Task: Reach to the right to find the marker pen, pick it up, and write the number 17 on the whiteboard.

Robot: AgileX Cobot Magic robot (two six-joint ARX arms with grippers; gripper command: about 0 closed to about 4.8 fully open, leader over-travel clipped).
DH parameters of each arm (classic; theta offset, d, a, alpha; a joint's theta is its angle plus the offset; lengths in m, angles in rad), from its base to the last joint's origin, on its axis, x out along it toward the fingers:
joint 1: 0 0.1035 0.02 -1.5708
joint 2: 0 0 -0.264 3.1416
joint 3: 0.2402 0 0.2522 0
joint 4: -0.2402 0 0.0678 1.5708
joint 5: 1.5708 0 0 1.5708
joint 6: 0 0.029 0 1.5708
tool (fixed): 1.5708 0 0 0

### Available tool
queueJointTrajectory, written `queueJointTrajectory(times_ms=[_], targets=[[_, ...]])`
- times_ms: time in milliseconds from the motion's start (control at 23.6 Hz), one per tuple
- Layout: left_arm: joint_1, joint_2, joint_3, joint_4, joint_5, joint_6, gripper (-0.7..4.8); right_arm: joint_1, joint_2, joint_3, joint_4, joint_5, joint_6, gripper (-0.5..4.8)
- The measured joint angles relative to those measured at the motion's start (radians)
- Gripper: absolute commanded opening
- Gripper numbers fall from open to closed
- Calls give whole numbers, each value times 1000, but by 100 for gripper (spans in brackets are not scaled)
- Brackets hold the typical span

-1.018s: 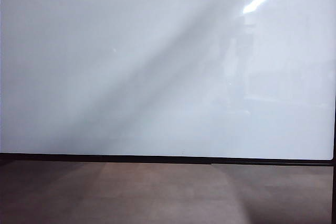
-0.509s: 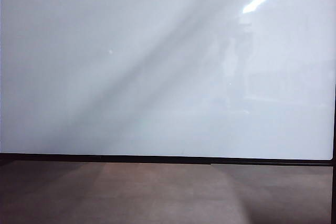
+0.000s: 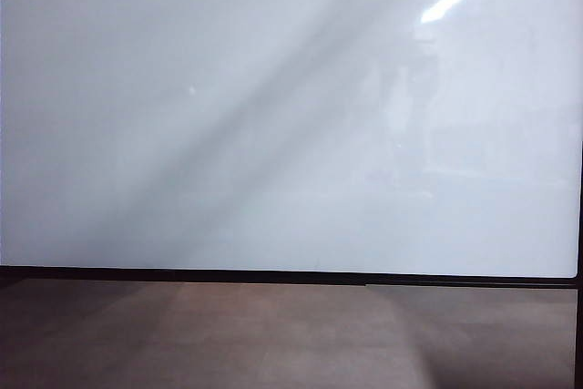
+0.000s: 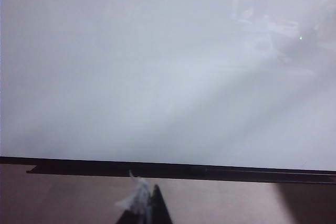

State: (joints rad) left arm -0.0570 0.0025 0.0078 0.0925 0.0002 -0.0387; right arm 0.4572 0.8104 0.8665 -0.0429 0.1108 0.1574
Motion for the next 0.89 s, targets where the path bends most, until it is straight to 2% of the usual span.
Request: queueJointTrajectory(times_ms=[891], targets=[[0, 0, 0, 0, 0, 0, -5, 0, 3, 0, -53, 0, 0, -5]])
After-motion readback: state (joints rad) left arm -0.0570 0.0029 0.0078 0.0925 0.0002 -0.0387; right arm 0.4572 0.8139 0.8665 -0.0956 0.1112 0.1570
